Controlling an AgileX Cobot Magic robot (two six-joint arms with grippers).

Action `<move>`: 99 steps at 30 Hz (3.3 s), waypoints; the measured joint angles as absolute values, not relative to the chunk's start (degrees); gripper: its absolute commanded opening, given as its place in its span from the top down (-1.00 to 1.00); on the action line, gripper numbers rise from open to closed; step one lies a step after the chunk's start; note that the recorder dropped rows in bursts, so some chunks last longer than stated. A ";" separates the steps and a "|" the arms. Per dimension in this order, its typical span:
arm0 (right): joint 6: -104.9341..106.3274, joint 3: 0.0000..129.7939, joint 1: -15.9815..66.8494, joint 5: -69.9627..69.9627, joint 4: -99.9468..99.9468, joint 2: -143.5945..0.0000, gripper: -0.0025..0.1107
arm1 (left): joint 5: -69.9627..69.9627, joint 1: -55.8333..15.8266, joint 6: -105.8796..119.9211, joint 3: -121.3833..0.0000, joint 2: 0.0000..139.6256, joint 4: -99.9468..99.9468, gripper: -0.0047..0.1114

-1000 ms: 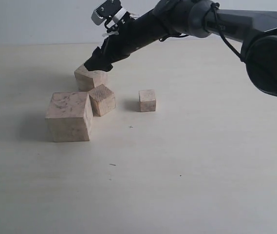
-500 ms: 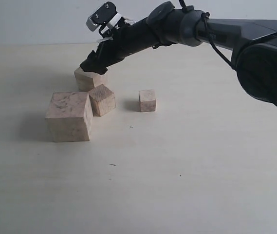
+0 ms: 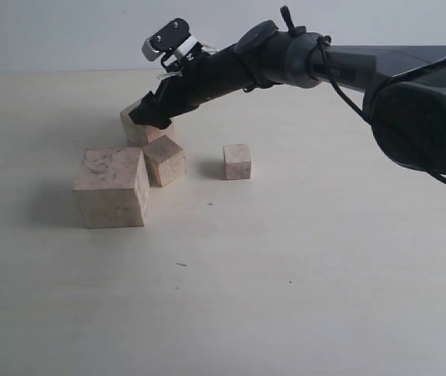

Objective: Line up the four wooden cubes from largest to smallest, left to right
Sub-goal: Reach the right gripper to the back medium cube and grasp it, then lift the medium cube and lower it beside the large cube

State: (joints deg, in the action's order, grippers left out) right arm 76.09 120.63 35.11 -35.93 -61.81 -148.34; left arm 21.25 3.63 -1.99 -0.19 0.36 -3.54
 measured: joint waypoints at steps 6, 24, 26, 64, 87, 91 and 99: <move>76.09 121.75 35.11 -37.65 -62.96 -148.92 -0.47 | 21.25 3.63 -1.99 -0.19 0.36 -3.54 0.92; 72.01 126.52 35.11 -40.09 -59.57 -150.00 -0.47 | 21.25 3.63 -1.99 -0.19 0.36 -3.54 0.92; 71.90 126.52 35.11 -40.09 -59.45 -150.00 -0.47 | 21.25 3.63 -1.99 -0.19 0.36 -3.54 0.92; 52.01 126.67 31.68 -64.11 -40.18 -130.78 0.96 | 21.25 3.63 -1.99 -0.19 0.36 -3.54 0.92; 65.06 103.82 35.66 -70.03 -34.32 -125.88 0.96 | 21.15 3.63 -1.99 -0.19 0.36 -3.54 0.92; 67.40 102.52 38.06 -70.03 -34.58 -125.88 0.96 | 21.15 3.63 -1.99 -0.19 0.36 -3.54 0.92; 71.56 102.28 37.47 -70.05 -33.83 -125.78 0.96 | 21.15 3.63 -1.99 -0.19 0.36 -3.54 0.92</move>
State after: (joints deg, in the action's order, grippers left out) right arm 71.56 102.28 37.47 -70.05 -33.83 -125.78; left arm 21.15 3.63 -1.99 -0.19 0.36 -3.54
